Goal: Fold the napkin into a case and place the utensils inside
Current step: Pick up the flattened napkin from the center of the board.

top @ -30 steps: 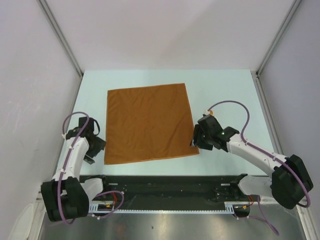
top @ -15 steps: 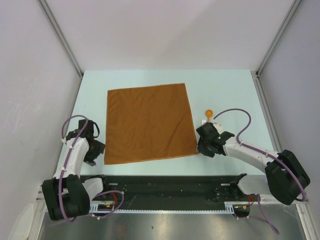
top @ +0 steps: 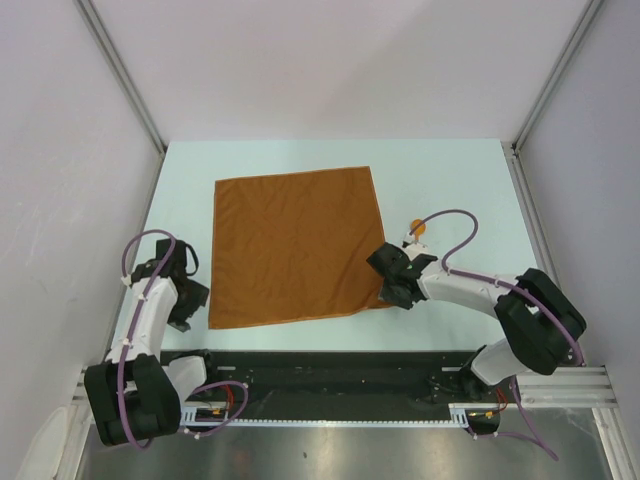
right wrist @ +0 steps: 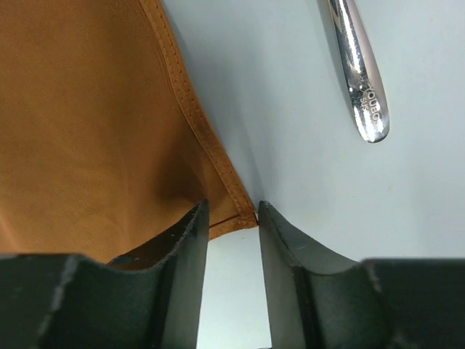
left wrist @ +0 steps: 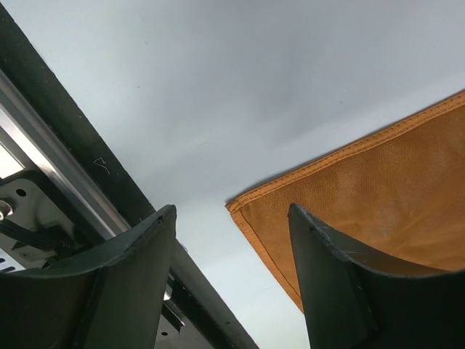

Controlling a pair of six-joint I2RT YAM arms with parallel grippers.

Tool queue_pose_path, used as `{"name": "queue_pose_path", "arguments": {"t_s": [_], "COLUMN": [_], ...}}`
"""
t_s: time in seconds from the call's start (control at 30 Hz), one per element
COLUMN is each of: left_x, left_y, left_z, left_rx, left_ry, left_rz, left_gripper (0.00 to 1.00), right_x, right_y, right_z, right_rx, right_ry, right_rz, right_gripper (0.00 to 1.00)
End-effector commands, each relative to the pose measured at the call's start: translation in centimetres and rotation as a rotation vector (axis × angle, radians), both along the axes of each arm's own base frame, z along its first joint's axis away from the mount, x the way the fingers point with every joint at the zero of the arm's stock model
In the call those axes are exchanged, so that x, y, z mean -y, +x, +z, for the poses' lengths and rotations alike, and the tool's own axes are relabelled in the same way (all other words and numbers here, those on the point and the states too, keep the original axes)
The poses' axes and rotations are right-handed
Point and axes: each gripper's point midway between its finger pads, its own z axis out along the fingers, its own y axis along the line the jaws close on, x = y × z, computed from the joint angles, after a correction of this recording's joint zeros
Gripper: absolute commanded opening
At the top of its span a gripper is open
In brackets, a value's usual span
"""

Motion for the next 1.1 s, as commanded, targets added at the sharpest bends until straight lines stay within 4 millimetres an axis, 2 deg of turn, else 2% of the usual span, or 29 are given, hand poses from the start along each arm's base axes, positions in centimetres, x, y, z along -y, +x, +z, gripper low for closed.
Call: {"name": "queue_pose_path", "arguments": {"t_s": [0.0, 0.03, 0.1, 0.17, 0.2, 0.37, 0.53, 0.63, 0.7, 0.8, 0.83, 0.9, 1.07], "left_x": [-0.6, -0.6, -0.7, -0.5, -0.5, 0.2, -0.4, -0.4, -0.3, -0.2, -0.1, 0.3, 1.2], "left_y": [1.1, 1.1, 1.1, 0.8, 0.7, 0.0, -0.2, -0.7, -1.2, -1.4, -1.4, -1.3, -1.2], "left_z": [1.2, 1.2, 1.1, 0.7, 0.6, -0.7, -0.6, -0.7, -1.0, -1.4, -1.7, -2.5, -3.5], "left_rx": [0.04, 0.034, 0.028, 0.01, 0.002, -0.087, -0.131, -0.155, -0.192, -0.207, -0.204, -0.198, -0.181], "left_ry": [0.025, 0.028, 0.031, 0.022, 0.015, -0.031, -0.006, -0.007, -0.013, -0.024, -0.026, -0.052, -0.098], "left_rz": [-0.017, -0.018, -0.021, -0.02, -0.018, -0.014, -0.031, -0.022, -0.009, -0.003, -0.007, -0.008, -0.019], "left_gripper": [0.7, 0.7, 0.72, 0.74, 0.75, 0.8, 0.79, 0.82, 0.82, 0.77, 0.77, 0.7, 0.66], "right_x": [1.3, 1.4, 1.3, 1.1, 0.9, -1.2, -1.6, -2.0, -2.1, -2.4, -2.4, -2.5, -1.8], "right_y": [-0.9, -0.9, -0.6, 0.0, 0.4, 2.2, 2.9, 3.0, 3.0, 3.0, 3.2, 3.1, 3.4], "right_z": [-1.3, -1.4, -1.1, -0.5, 0.0, 3.6, 7.8, 8.3, 7.6, 6.5, 6.4, 6.4, 6.5], "right_rx": [-0.035, -0.039, -0.035, -0.014, 0.004, 0.094, 0.208, 0.243, 0.228, 0.187, 0.19, 0.187, 0.191], "right_ry": [-0.097, -0.106, -0.112, -0.112, -0.106, -0.022, 0.063, 0.125, 0.145, 0.178, 0.19, 0.22, 0.231], "right_rz": [-0.059, -0.066, -0.067, -0.057, -0.05, 0.05, 0.094, 0.106, 0.106, 0.11, 0.107, 0.114, 0.112], "right_gripper": [0.34, 0.26, 0.18, 0.03, 0.0, 0.0, 0.0, 0.0, 0.0, 0.0, 0.0, 0.0, 0.0]}}
